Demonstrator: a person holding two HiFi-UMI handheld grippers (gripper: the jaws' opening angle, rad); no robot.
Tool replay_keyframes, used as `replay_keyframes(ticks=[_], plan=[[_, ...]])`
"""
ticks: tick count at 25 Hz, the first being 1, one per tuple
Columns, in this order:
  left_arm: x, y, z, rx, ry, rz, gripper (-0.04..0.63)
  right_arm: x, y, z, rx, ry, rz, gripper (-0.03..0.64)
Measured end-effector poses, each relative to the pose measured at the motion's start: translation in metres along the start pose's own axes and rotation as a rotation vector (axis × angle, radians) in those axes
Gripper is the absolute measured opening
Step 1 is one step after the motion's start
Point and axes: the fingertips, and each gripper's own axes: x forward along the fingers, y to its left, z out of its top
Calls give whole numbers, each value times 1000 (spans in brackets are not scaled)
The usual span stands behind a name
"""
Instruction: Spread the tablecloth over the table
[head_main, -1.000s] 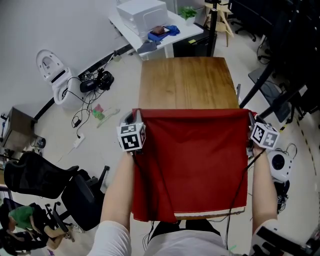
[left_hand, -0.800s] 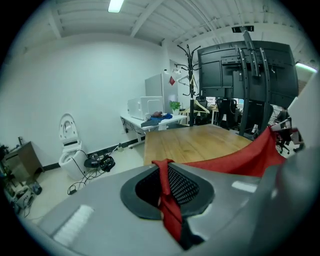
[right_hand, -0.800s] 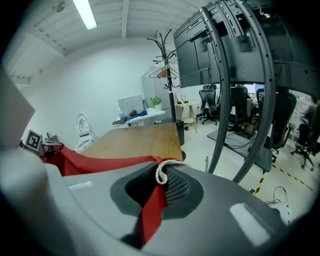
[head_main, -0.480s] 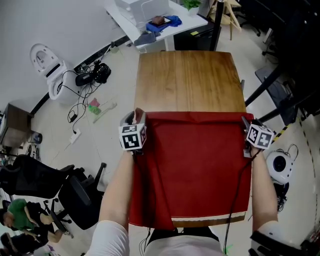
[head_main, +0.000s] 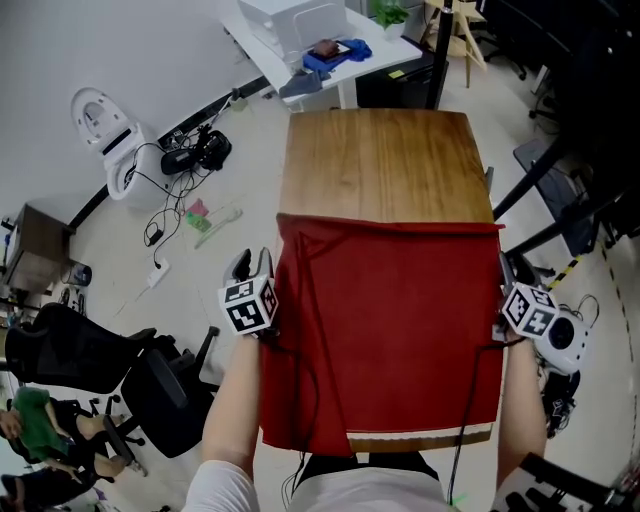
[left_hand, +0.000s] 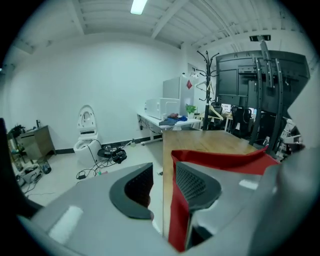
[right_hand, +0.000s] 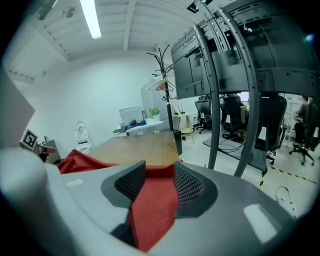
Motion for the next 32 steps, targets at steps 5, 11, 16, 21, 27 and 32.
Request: replay_keyframes(ticks=[5, 11, 16, 21, 27, 32], plan=[[-87, -17, 26, -17, -125, -5, 6, -74, 52, 21, -70, -157, 48, 7], [-193, -40, 59, -22, -233, -73, 6, -169, 115, 66, -156, -272, 90, 6], [-267, -63, 81, 5, -313, -175, 6, -241, 151, 85, -161, -310, 154, 6], [-312, -78, 90, 14, -355, -253, 6, -297, 169, 86, -163, -334, 134, 5], [-354, -85, 90, 32, -380, -269, 6, -336, 178, 87, -169, -370, 136, 5], [-383, -92, 80, 20, -393, -245, 6, -360, 175, 91, -184, -385, 163, 5]])
